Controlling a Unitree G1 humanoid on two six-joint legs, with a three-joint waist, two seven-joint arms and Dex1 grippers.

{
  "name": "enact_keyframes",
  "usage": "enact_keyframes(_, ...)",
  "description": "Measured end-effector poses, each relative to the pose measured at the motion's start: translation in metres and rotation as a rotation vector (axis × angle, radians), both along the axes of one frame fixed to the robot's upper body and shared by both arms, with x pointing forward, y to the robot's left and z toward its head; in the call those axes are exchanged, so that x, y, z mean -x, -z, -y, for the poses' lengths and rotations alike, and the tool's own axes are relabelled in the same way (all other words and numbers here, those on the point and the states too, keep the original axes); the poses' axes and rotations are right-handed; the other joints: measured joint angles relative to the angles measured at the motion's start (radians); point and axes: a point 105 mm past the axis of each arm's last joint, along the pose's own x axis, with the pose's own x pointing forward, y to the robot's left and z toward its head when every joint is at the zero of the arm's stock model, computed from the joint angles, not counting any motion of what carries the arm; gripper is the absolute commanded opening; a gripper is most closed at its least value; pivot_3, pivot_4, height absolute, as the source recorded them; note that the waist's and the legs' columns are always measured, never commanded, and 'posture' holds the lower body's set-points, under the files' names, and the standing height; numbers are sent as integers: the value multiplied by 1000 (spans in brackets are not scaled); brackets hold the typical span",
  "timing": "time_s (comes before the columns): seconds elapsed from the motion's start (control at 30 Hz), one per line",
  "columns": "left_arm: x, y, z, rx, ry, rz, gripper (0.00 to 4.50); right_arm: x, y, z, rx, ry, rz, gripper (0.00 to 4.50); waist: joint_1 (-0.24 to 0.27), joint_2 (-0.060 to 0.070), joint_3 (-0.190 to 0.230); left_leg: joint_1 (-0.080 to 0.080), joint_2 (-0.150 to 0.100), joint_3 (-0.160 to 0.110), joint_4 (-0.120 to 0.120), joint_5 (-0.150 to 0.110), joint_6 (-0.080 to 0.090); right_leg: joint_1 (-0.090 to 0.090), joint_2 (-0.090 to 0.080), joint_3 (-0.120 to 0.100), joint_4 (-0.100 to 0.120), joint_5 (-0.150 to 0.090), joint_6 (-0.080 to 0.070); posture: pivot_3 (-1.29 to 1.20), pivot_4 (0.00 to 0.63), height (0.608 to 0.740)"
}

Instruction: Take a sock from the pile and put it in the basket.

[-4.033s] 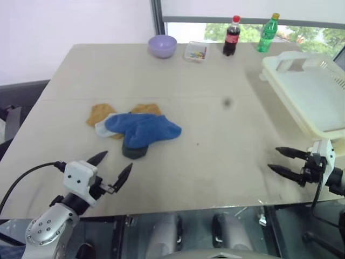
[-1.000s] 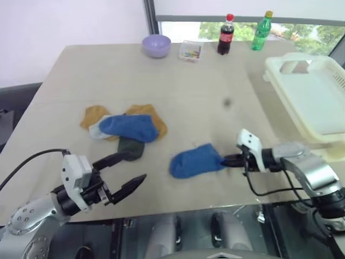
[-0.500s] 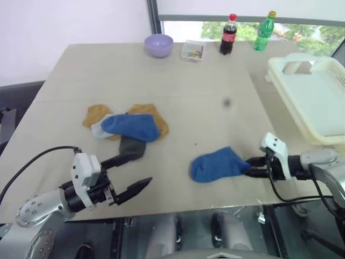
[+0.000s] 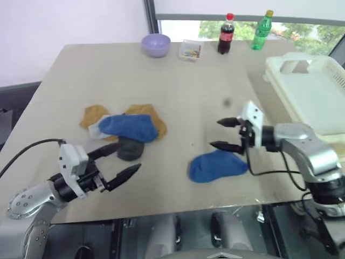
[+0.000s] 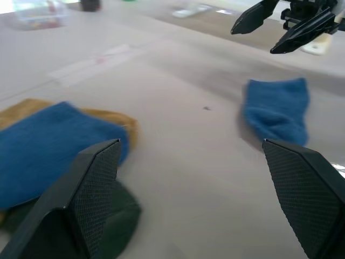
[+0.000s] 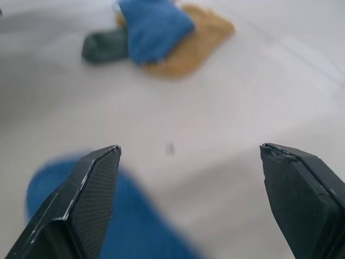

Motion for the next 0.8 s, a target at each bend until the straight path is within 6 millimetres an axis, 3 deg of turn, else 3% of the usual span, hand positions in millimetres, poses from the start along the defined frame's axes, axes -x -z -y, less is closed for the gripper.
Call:
enact_keyframes(0.13, -1, -3, -6, 1, -33, 24, 4500, -22, 8, -52, -64, -12, -2, 4221, 0, 0, 0, -1, 0, 1, 0, 0, 0, -1, 0, 1, 1, 0, 0, 0, 150, 733)
enact_keyframes(0.17, 1, -3, -8, 0, -43, 25, 4500, -23, 8, -57, -71, -17, -3, 4221, -1, 0, 0, -1, -1, 0, 0, 0, 0, -1, 0, 0, 1, 0, 0, 0, 150, 733)
enact_keyframes(0.23, 3, -1, -14, 4, -87, 22, 4500, -35, 7, -88, -96, -13, 6, 4221, -8, 0, 0, 0, 0, 2, 0, 0, -1, -1, 0, 1, 1, 2, 2, 0, 150, 733)
enact_keyframes(0.33, 7, 0, -17, 5, -111, 23, 4500, -28, 5, -123, -111, -89, 32, 4221, -16, 0, 0, 0, 1, 2, 0, 0, -1, -2, 1, 1, 2, 2, 2, 0, 150, 733)
enact_keyframes(0.47, 13, 3, -16, 7, -131, 18, 4500, -14, 8, -151, -136, -177, 31, 4221, -14, 0, 0, 0, 0, 2, -1, 0, -1, -1, 0, 1, 2, 2, 2, 0, 150, 733)
enact_keyframes(0.6, 14, 3, -15, 11, -147, 22, 4500, -13, 16, -162, -120, -185, 13, 4221, -21, 0, 0, 1, 0, 2, -1, 1, -3, -3, -1, 1, 4, 1, 0, 0, 150, 733)
enact_keyframes(0.67, 15, 3, -13, 8, -144, 25, 4500, -17, 20, -169, -103, -166, 1, 3701, -28, 0, 0, 1, 0, 2, -1, 1, -6, -3, -1, 2, 7, 0, -1, 0, 150, 733)
enact_keyframes(0.7, 16, 3, -13, 6, -146, 23, 4500, -19, 24, -172, -87, -150, -7, 3131, -31, 0, 0, 1, 0, 2, -1, 1, -6, -4, -1, 2, 8, 0, -1, 0, 150, 733)
enact_keyframes(0.73, 16, 3, -13, 6, -146, 24, 4500, -19, 25, -172, -86, -148, -9, 2988, -31, 0, 0, 1, 0, 2, -1, 1, -6, -4, -1, 2, 9, 0, -1, 0, 150, 733)
enact_keyframes(0.8, 16, 4, -14, 5, -151, 20, 4500, -21, 30, -173, -74, -134, -24, 2059, -31, 0, 0, 1, 0, 2, -1, 2, -6, -5, -1, 2, 10, 0, -2, 0, 150, 733)
